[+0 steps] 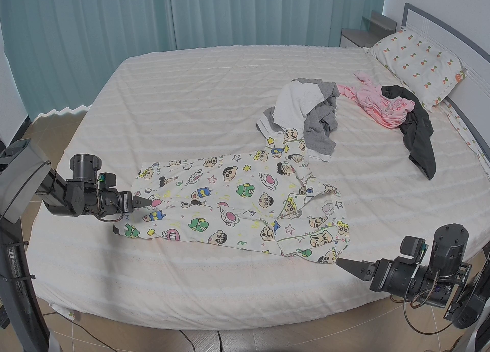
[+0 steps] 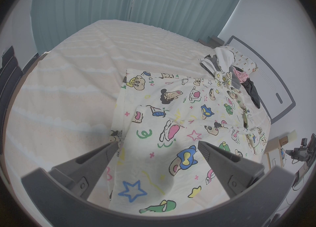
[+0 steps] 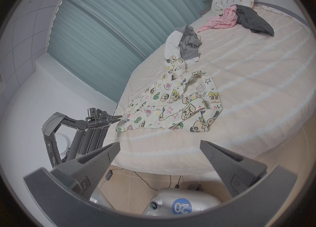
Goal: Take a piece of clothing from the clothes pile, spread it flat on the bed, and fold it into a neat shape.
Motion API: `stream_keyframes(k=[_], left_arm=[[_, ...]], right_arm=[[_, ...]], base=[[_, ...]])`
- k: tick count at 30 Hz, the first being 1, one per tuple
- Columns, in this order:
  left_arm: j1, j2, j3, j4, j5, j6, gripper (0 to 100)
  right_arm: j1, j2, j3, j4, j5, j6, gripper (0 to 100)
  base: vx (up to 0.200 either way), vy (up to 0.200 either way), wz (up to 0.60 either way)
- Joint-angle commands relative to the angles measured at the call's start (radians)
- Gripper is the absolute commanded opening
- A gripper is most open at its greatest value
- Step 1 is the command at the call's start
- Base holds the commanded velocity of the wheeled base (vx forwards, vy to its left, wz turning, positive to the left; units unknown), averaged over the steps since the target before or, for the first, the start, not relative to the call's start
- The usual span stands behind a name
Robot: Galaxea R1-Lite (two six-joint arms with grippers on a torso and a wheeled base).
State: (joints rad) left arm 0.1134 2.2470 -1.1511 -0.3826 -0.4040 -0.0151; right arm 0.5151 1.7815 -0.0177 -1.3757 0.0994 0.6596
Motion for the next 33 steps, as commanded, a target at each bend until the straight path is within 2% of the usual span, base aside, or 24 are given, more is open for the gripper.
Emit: stream_keyframes(k=[1, 2, 19, 23, 25, 33], left_arm=[[0.000, 0.009, 0.016, -0.001, -0.001, 0.003, 100], [0.000, 0.009, 0.016, -0.001, -0.001, 0.003, 0], [0.019, -0.030, 0.057, 0.011, 0.007, 0.011, 0], [0.019, -0.050, 0.085, 0.050, 0.024, 0.037, 0], [0.019, -0.066, 0.090, 0.091, 0.062, 0.075, 0], [0.019, -0.118, 0.116, 0.125, 0.067, 0.078, 0]], right_arm=[[0.000, 0.003, 0.012, 0.000, 0.000, 0.000, 100], [0.000, 0.003, 0.012, 0.000, 0.000, 0.000, 100], [0.013, -0.002, 0.012, 0.000, 0.000, 0.002, 100], [0.013, -0.001, 0.012, 0.000, -0.001, 0.000, 100], [0.013, -0.001, 0.012, 0.000, -0.001, 0.000, 100], [0.013, -0.001, 0.013, 0.000, -0.001, 0.000, 100]], base=[[0.000, 0.000, 0.00], [0.000, 0.000, 0.00], [0.000, 0.000, 0.00], [0.000, 0.000, 0.00], [0.000, 0.000, 0.00], [0.000, 0.000, 0.00]])
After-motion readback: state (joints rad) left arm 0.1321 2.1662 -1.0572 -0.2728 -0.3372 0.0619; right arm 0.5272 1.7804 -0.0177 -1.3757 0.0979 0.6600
